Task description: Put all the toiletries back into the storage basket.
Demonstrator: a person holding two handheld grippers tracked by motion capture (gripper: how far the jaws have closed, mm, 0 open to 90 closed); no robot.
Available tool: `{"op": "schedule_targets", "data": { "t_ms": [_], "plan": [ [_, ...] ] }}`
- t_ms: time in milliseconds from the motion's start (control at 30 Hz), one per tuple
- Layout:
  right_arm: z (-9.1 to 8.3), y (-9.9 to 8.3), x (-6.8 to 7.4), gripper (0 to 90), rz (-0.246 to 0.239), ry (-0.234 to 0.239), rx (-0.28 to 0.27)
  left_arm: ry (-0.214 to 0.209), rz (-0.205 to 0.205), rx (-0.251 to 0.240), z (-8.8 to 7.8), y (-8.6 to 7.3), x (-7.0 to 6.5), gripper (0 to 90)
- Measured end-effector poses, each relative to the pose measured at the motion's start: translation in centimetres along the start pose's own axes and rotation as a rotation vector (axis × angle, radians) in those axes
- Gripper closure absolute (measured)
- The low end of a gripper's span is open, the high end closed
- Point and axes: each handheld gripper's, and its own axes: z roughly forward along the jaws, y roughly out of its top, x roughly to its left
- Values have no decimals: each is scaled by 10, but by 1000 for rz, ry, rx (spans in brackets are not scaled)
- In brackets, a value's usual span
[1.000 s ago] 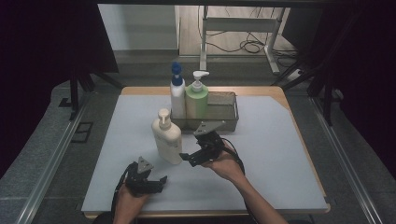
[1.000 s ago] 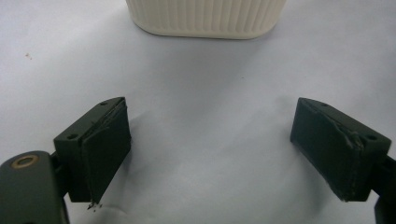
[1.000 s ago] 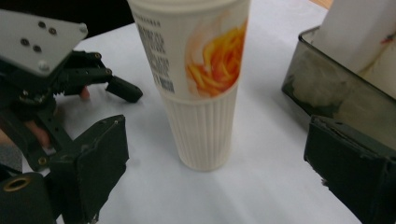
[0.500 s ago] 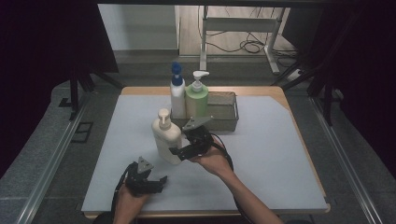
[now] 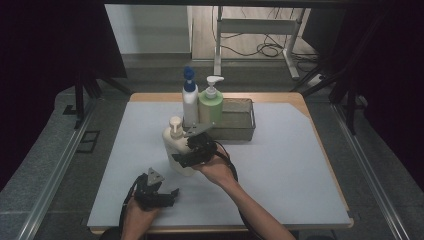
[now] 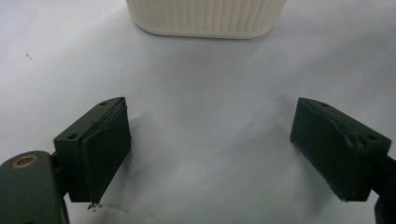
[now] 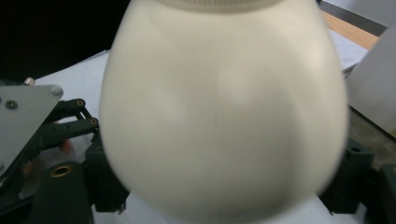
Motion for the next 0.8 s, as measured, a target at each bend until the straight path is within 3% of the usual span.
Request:
{"op": "schedule_targets", "data": {
  "t_ms": [267,400,567,800],
  "plan": [
    [9,2,2,335,-8,-12,-8,0,0,0,0,0,0,119],
    [9,3,6,371,-28,-54,-15,0,0,1,0,0,0,119],
    [8,3,9,381,-29,-76,-13,1,1,1,0,0,0,119],
    [2,4,7,386,-29,-66,8,0,1,1,0,0,0,119]
  ]
}}
